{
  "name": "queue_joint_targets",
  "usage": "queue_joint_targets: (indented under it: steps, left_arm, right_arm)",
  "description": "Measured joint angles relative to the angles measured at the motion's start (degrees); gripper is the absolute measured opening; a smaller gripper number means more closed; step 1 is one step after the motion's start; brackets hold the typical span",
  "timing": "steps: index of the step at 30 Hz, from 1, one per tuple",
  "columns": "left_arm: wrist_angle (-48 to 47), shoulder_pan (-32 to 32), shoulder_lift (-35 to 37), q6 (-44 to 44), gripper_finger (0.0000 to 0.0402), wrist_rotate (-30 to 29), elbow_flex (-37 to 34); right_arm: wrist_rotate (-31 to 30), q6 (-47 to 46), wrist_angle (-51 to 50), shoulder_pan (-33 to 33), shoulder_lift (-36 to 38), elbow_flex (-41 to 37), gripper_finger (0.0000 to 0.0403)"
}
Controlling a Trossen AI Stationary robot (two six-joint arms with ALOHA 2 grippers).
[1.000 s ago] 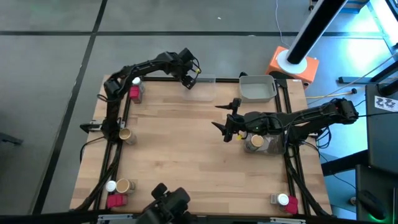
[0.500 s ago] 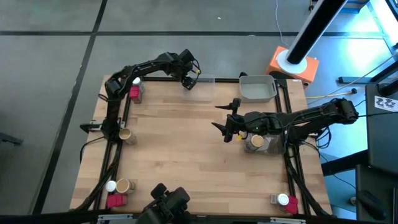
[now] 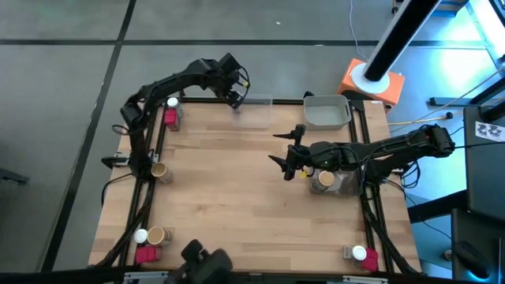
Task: Sort spices by type
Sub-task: Put the bottom right white seasoning bottle into the transparent bin
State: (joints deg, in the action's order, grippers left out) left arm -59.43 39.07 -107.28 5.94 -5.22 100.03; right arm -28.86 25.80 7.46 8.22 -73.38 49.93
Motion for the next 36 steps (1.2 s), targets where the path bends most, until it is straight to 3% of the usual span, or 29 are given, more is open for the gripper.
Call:
queue_joint_targets:
  steps: [9, 18, 27, 36]
  left_arm:
    - [-11.45, -7.50, 11.37, 1.96, 0.0237, -0.86, -0.22]
    - [-21.99, -19.44, 18.76, 9.39, 0.0237, -7.94, -0.28]
    - [-23.73, -33.04, 21.79, 17.69, 0.0237, -12.82, -0.28]
    - [-17.86, -48.82, 21.91, 20.63, 0.0237, -26.12, -4.37]
  right_arm:
    - [0.00, -0.01, 0.00, -0.01, 0.00, 0.00, 0.0342]
    - [0.00, -0.11, 0.02, 0.01, 0.00, 0.00, 0.0342]
    - [0.00, -0.19, 0.02, 0.00, 0.00, 0.00, 0.0342]
    - [0.00, -0.09, -0.01, 0.01, 0.00, 0.00, 0.0342]
